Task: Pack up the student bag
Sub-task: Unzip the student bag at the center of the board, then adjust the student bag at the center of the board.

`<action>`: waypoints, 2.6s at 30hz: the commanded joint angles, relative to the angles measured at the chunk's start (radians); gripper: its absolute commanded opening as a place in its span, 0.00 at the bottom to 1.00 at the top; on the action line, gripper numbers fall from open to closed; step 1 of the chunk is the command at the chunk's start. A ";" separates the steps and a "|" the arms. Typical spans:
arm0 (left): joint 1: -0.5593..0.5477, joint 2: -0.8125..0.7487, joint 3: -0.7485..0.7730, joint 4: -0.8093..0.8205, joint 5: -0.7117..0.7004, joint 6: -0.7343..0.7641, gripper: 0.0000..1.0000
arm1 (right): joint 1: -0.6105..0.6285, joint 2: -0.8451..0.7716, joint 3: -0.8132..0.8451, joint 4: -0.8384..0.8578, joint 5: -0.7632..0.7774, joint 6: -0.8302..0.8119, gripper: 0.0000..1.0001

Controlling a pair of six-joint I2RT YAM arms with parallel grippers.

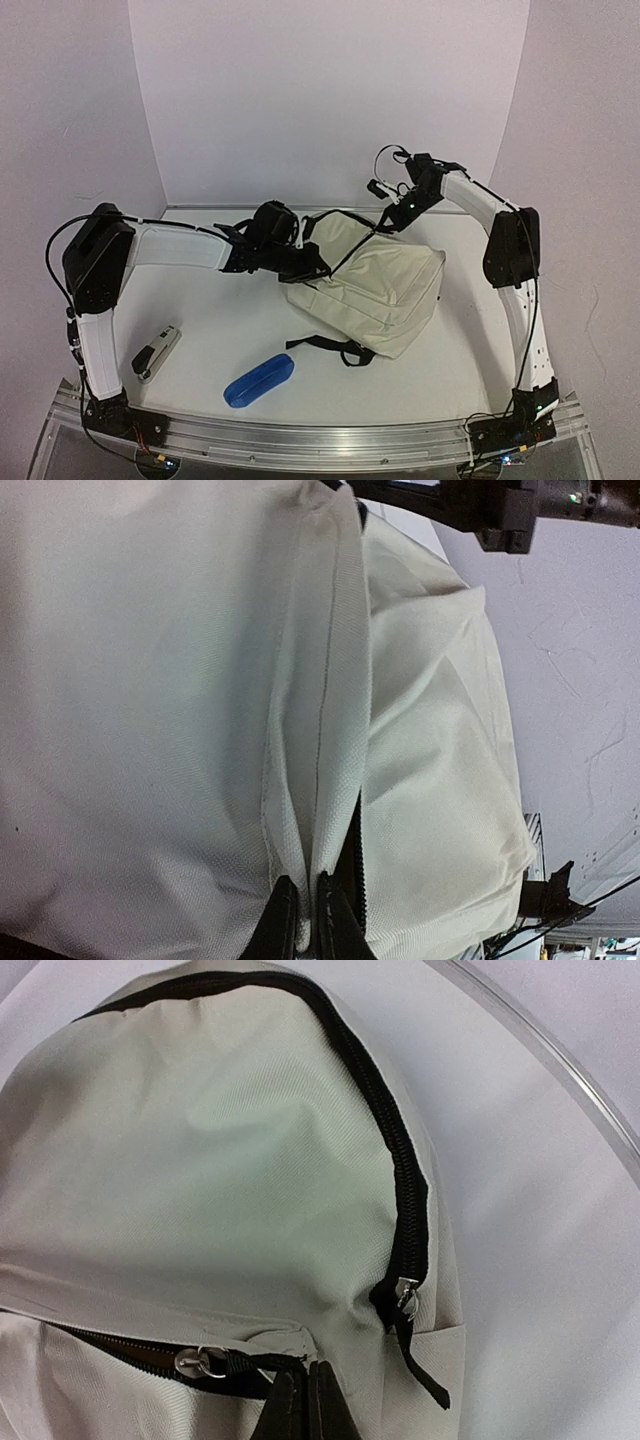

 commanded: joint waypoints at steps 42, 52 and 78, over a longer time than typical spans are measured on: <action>0.137 0.001 0.163 -0.690 -0.158 0.050 0.12 | -0.080 -0.315 -0.563 0.107 0.091 0.198 0.67; 0.067 -0.162 0.010 -0.611 -0.118 -0.067 0.30 | -0.097 -0.196 -0.337 0.123 0.139 0.203 0.73; -0.018 -0.358 -0.034 -0.772 -0.349 -0.087 0.65 | 0.283 -0.397 -0.489 0.249 0.437 0.376 0.40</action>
